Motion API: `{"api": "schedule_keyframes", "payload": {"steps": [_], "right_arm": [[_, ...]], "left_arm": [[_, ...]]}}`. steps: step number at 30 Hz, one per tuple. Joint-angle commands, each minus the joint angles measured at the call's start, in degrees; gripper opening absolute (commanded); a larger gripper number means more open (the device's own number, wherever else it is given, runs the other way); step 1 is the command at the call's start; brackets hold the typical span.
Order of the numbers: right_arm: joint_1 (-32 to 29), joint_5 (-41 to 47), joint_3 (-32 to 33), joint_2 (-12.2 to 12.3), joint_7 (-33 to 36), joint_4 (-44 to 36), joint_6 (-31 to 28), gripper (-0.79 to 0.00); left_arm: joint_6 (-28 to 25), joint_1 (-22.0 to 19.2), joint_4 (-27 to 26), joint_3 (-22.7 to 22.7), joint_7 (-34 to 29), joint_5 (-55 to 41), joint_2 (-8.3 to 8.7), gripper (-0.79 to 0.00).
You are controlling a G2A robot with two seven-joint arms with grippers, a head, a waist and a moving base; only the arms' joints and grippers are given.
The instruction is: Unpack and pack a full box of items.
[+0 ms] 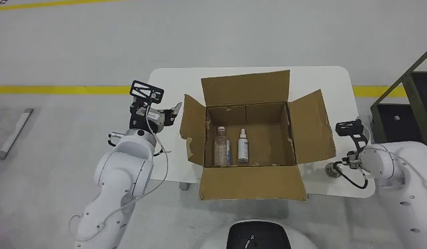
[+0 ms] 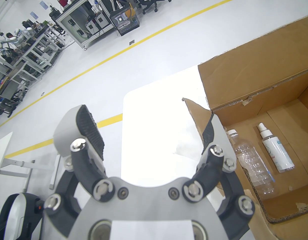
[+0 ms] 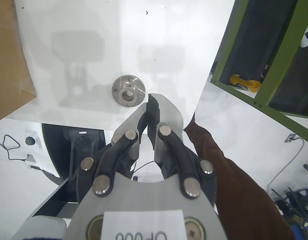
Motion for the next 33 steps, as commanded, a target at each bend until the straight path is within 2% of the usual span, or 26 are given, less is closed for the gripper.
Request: {"api": "schedule_keyframes", "payload": {"steps": [1, 3, 6, 8, 11, 16, 33], "right_arm": [[0.4, 0.0, -0.6, 0.0, -0.2, 1.3, -0.1, -0.680], [0.8, -0.3, -1.2, 0.0, -0.7, 2.4, 0.1, -0.628], [1.1, -0.3, -2.2, 0.0, -1.0, 3.6, -0.2, -0.603], [1.2, -0.8, -3.2, 0.1, -1.0, 4.3, -1.2, -0.514], [1.5, -0.6, -3.9, 0.0, -1.7, 5.5, -1.0, -0.514], [2.1, -0.8, -5.3, 0.0, -2.6, 7.7, -1.0, -0.459], [3.1, 0.6, -6.8, 0.2, -3.7, 11.4, -0.8, -0.453]], "left_arm": [[0.0, 0.0, 0.0, 0.0, 0.0, 0.0, 0.00, 0.000], [0.0, 0.0, 0.0, 0.0, 0.0, 0.0, 0.00, 0.000], [0.0, 0.0, 0.0, 0.0, 0.0, 0.0, 0.00, 0.000], [0.0, 0.0, 0.0, 0.0, 0.0, 0.0, 0.00, 0.000], [0.0, 0.0, 0.0, 0.0, 0.0, 0.0, 0.00, 0.000], [0.0, 0.0, 0.0, 0.0, 0.0, 0.0, 0.00, 0.000], [0.0, 0.0, 0.0, 0.0, 0.0, 0.0, 0.00, 0.000]]}}
